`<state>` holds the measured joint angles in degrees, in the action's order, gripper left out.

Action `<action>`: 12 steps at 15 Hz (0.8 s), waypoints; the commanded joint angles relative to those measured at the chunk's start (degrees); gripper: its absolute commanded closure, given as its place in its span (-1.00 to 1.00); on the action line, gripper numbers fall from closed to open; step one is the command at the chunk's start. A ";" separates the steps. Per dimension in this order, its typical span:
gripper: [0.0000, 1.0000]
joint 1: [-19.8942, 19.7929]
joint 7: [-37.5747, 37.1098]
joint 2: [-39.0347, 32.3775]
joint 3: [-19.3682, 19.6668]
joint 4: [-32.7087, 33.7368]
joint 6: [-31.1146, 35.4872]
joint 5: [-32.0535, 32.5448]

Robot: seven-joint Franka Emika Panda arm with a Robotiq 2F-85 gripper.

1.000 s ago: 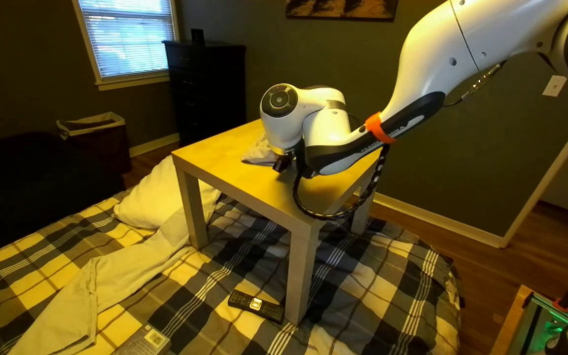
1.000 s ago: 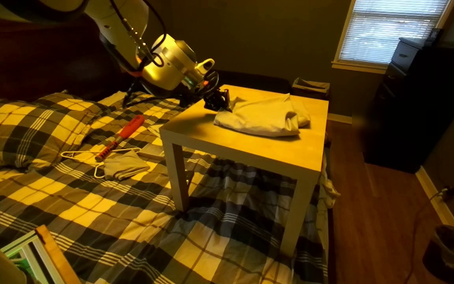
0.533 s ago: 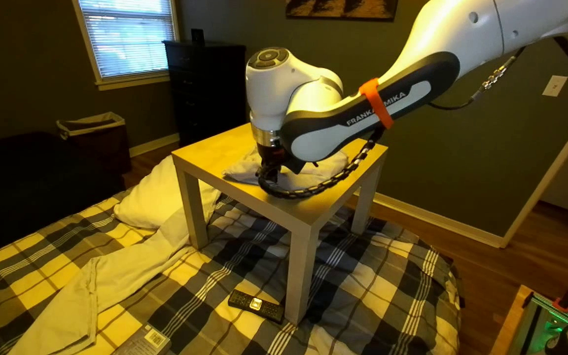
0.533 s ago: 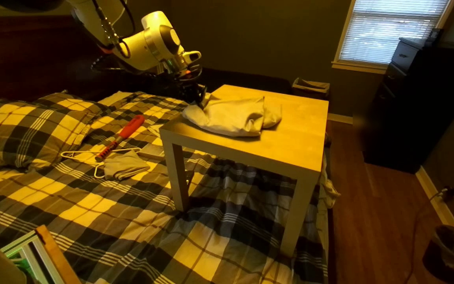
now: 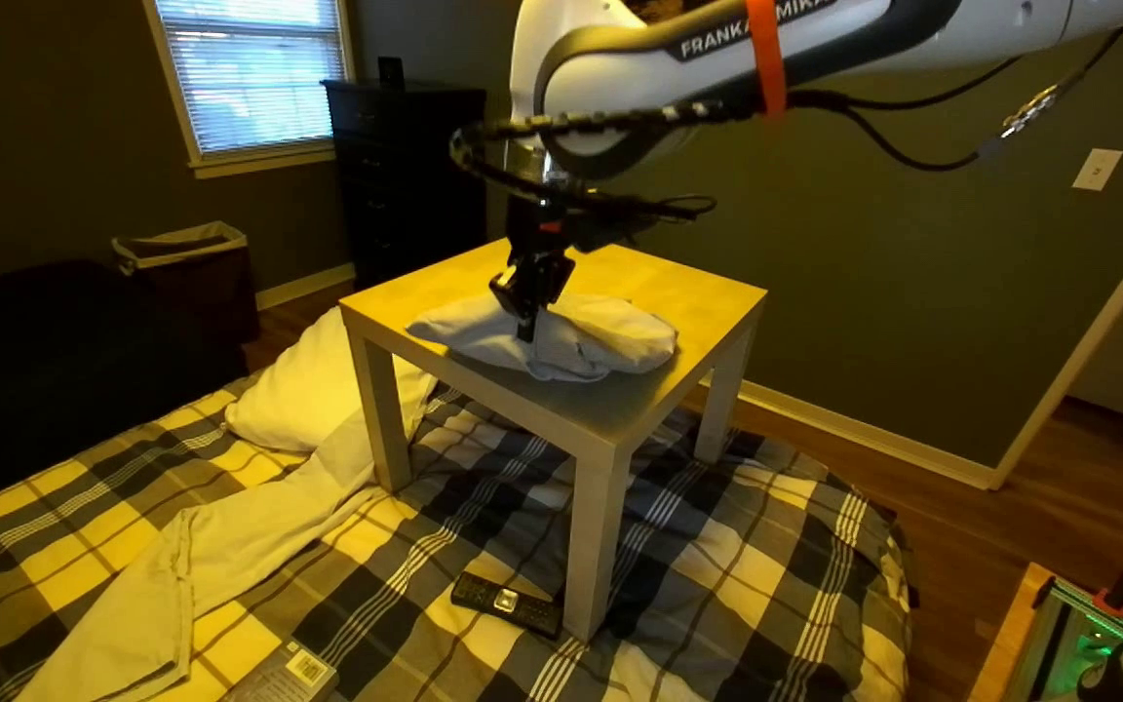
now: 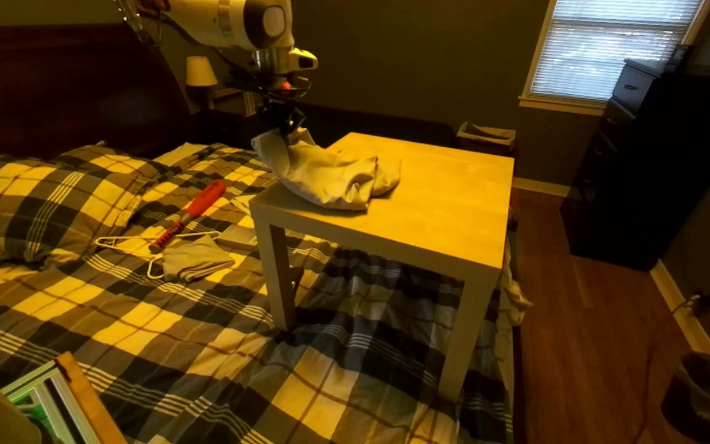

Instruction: Fold the cloth on the table

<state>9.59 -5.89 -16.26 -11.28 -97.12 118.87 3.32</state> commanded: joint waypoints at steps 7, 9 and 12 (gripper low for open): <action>0.98 -8.84 6.07 -0.96 5.26 6.98 -7.81 -20.19; 0.98 -10.06 6.67 -1.18 6.09 6.61 -8.26 -21.89; 0.98 -11.31 8.98 -2.02 7.01 5.46 -7.95 -22.37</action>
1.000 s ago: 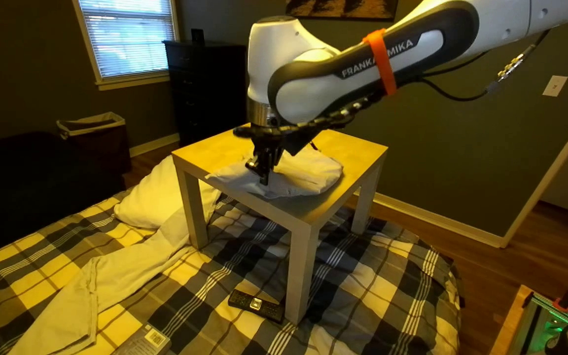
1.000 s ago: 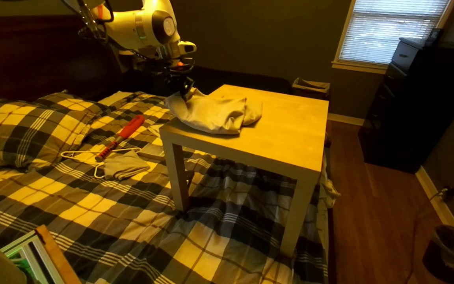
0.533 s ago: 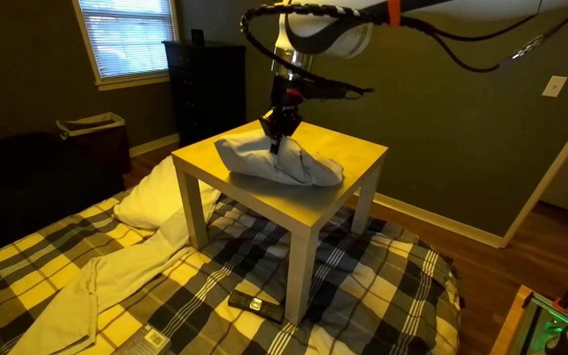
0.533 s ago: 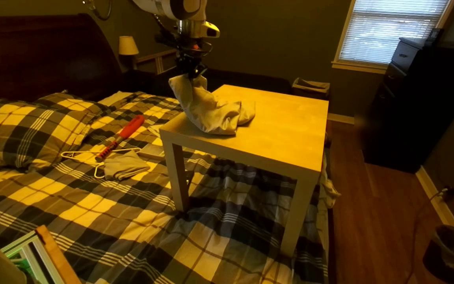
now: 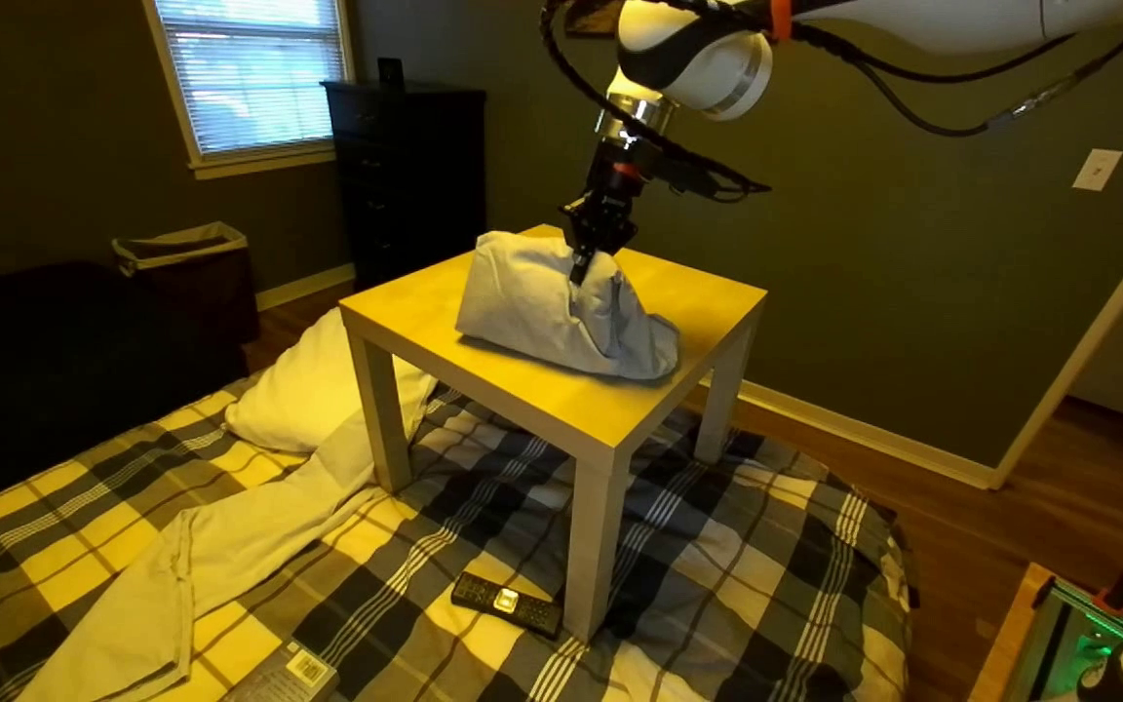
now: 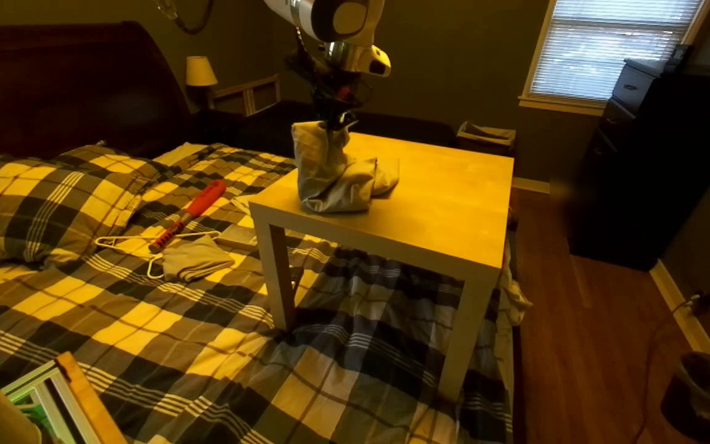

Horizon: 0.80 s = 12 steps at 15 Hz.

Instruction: Fold the cloth on the table

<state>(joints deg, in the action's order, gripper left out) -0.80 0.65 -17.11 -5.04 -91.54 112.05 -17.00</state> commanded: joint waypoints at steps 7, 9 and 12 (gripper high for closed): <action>0.98 0.80 1.27 -5.16 3.23 -1.44 8.20 6.88; 0.98 1.50 0.68 -6.02 3.78 -1.82 9.96 11.06; 0.94 2.57 -0.40 -6.69 4.63 -2.82 11.77 17.05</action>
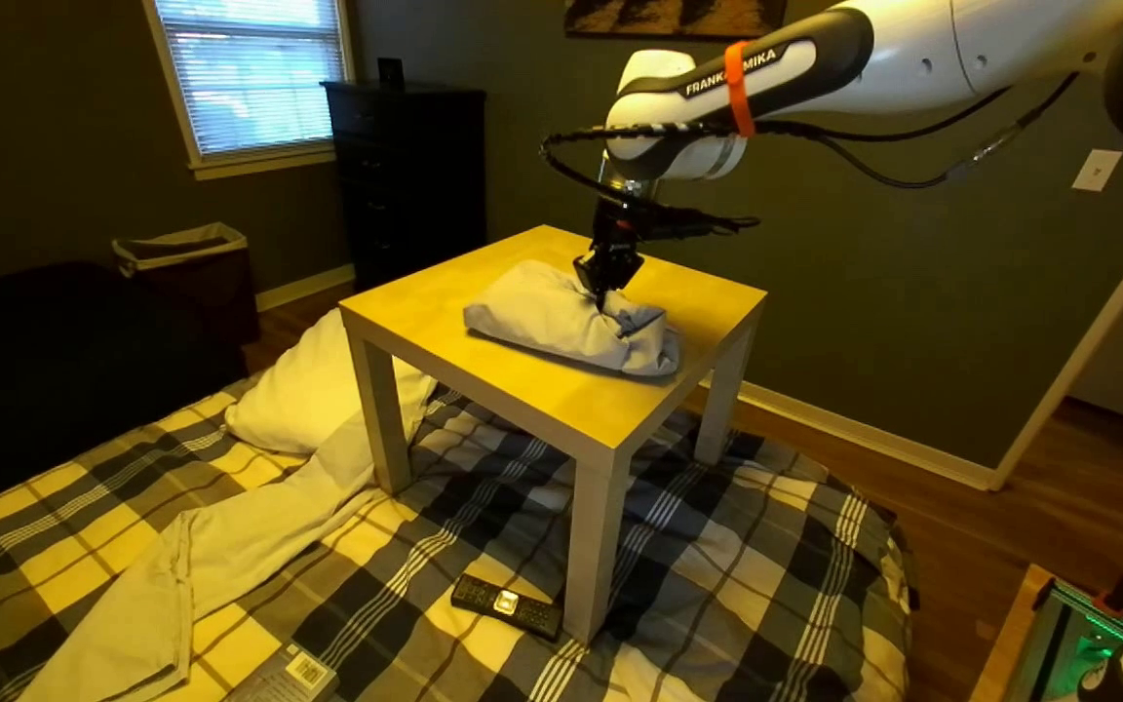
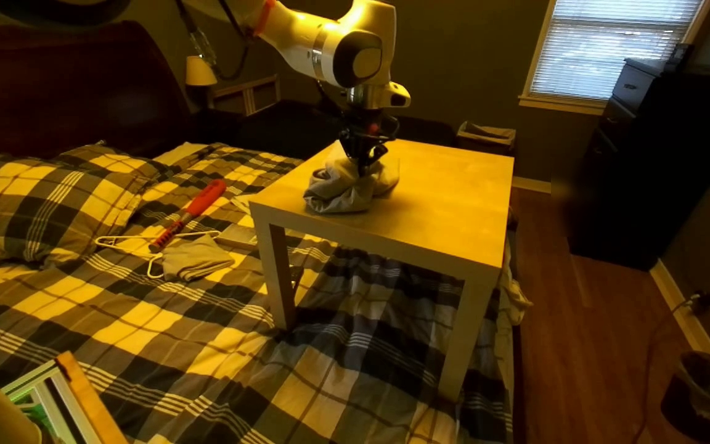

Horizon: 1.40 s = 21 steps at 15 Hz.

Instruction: Fold the cloth on the table

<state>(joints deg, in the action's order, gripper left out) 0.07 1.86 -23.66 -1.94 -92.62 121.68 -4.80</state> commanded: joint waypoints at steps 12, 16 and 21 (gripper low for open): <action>-0.99 7.94 -24.64 11.92 2.62 -5.46 -0.42 15.06; -1.00 7.18 -17.99 16.70 -1.49 -8.40 -3.02 6.79; -1.00 6.10 -12.45 16.29 -2.18 -12.40 -1.89 0.80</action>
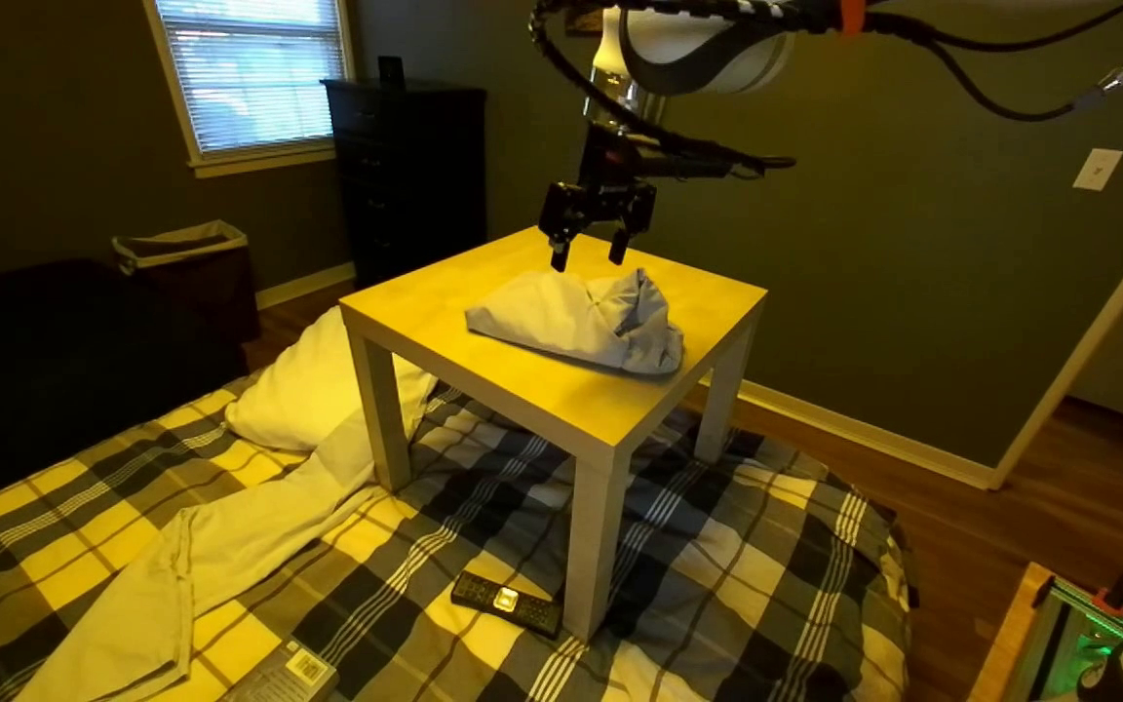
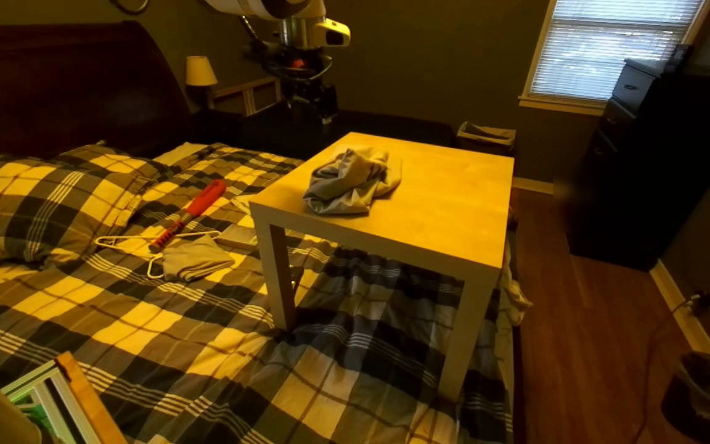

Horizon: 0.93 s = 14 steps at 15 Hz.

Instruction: Fold the cloth on the table

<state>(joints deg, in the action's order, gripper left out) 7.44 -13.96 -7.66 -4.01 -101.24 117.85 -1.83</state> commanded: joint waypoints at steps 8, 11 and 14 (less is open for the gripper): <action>-1.00 -2.83 6.94 -2.67 1.46 -8.75 13.27 3.09; -1.00 -3.26 7.68 -3.39 2.31 -10.12 17.85 5.81; -1.00 -3.53 8.13 -3.45 3.08 -11.13 16.47 8.92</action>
<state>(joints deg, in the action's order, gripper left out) 4.23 -7.06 -11.41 -1.47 -110.53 134.22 4.86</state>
